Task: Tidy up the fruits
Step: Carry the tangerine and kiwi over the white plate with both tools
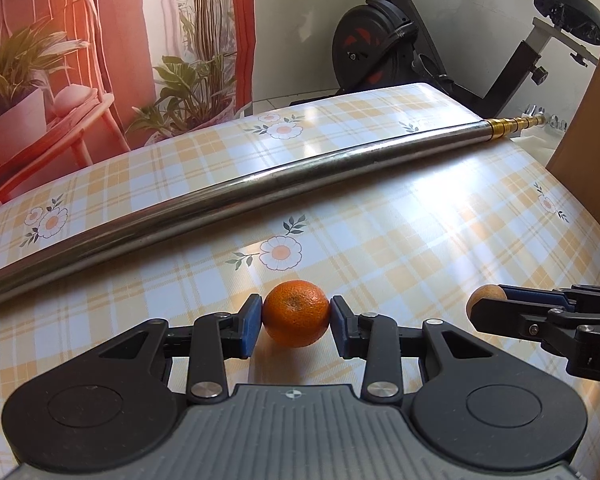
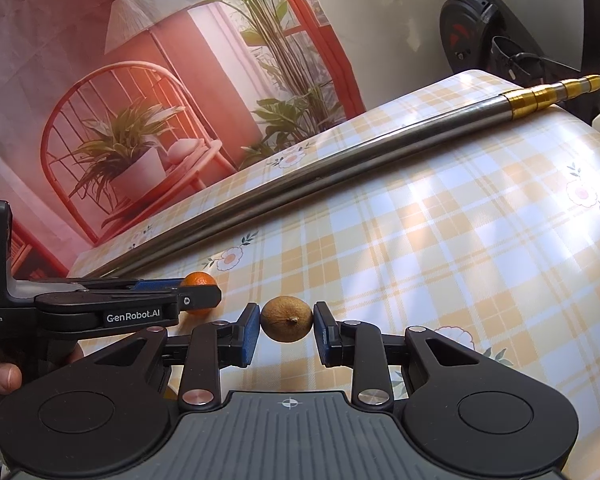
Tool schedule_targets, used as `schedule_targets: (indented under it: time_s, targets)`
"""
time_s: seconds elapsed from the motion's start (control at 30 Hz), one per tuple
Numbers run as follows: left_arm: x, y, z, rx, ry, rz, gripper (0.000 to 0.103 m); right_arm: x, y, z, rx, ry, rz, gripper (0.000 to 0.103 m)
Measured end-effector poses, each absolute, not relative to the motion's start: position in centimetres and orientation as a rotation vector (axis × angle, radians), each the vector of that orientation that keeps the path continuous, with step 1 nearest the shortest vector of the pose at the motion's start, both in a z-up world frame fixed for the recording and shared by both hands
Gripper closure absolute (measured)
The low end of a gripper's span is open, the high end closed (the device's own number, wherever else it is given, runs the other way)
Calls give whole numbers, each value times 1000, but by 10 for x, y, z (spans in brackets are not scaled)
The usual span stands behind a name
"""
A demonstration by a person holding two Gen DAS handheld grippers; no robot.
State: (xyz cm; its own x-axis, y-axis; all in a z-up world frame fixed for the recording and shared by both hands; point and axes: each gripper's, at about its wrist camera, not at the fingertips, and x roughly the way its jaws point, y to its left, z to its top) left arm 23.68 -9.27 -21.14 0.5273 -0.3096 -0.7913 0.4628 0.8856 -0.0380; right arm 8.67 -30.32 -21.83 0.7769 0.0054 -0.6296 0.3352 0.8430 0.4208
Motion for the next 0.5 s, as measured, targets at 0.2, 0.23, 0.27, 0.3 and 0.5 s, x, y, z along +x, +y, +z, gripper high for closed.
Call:
schedule_targets:
  time_s: [0.2, 0.23, 0.27, 0.3, 0.5]
  targets:
    - [232, -80, -200, 138, 915, -460, 64, 86, -298, -213, 539, 660, -182, 76]
    - [229, -78, -198, 127, 910, -460, 64, 85, -298, -212, 537, 660, -181, 76]
    - [227, -75, -196, 120, 904, -457, 64, 85, -298, -211, 535, 659, -180, 76]
    - [225, -74, -194, 114, 900, -454, 64, 85, -297, -210, 534, 658, -179, 76]
    - [208, -62, -181, 69, 886, -443, 64, 82, -290, -201, 516, 653, -155, 76]
